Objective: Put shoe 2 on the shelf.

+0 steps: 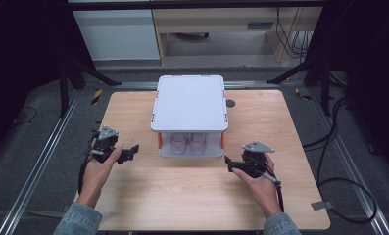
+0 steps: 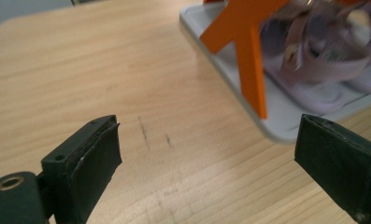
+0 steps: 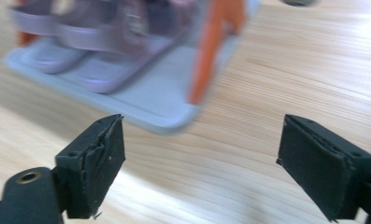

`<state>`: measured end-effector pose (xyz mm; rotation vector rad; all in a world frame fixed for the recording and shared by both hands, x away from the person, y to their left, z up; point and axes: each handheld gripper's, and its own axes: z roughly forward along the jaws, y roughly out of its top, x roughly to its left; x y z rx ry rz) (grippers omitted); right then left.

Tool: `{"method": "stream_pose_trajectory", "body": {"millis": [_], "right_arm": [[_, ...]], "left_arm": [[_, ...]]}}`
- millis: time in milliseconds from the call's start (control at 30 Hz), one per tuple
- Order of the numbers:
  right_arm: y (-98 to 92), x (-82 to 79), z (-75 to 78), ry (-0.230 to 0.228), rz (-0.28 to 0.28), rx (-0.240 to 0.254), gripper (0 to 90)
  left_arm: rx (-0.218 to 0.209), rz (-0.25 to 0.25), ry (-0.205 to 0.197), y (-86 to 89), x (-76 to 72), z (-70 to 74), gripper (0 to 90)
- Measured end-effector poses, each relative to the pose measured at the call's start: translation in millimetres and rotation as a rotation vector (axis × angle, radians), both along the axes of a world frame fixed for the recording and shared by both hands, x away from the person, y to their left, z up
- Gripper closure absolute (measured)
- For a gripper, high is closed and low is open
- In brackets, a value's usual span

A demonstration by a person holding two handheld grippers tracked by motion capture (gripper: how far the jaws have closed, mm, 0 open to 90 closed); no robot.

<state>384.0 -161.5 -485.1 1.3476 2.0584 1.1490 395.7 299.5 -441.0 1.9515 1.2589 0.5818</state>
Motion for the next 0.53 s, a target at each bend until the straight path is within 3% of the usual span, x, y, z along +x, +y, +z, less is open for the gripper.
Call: {"method": "stream_pose_trajectory", "body": {"millis": [100, 133, 167, 267, 433, 533], "right_arm": [[-15.5, 5.0, -3.6, 0.019, -0.026, -0.010, 13.2], [-28.9, 9.3, -7.4, 0.034, -0.057, -0.024, 13.4], [-28.9, 9.3, -7.4, 0.034, -0.057, -0.024, 13.4], [-49.4, 16.3, -17.6, 0.084, -0.102, -0.065, 13.8], [-59.1, 21.3, -27.4, 0.126, -0.136, -0.125, 14.0], [-61.1, 22.6, -29.8, 0.119, -0.146, -0.137, 12.8]], "left_arm": [[0.013, 0.003, 0.019, -0.6, 2.4, -9.7, 6.1], [0.022, 0.004, 0.024, -1.2, 3.6, -15.9, 6.1], [0.032, 0.002, 0.029, -1.7, 4.5, -21.1, 6.1], [0.062, 0.004, 0.039, -2.6, 4.7, -39.2, 6.0], [0.077, 0.020, 0.040, -2.3, 2.1, -57.9, 5.7], [0.078, 0.024, 0.048, -2.7, -0.3, -67.6, 5.6]]}}
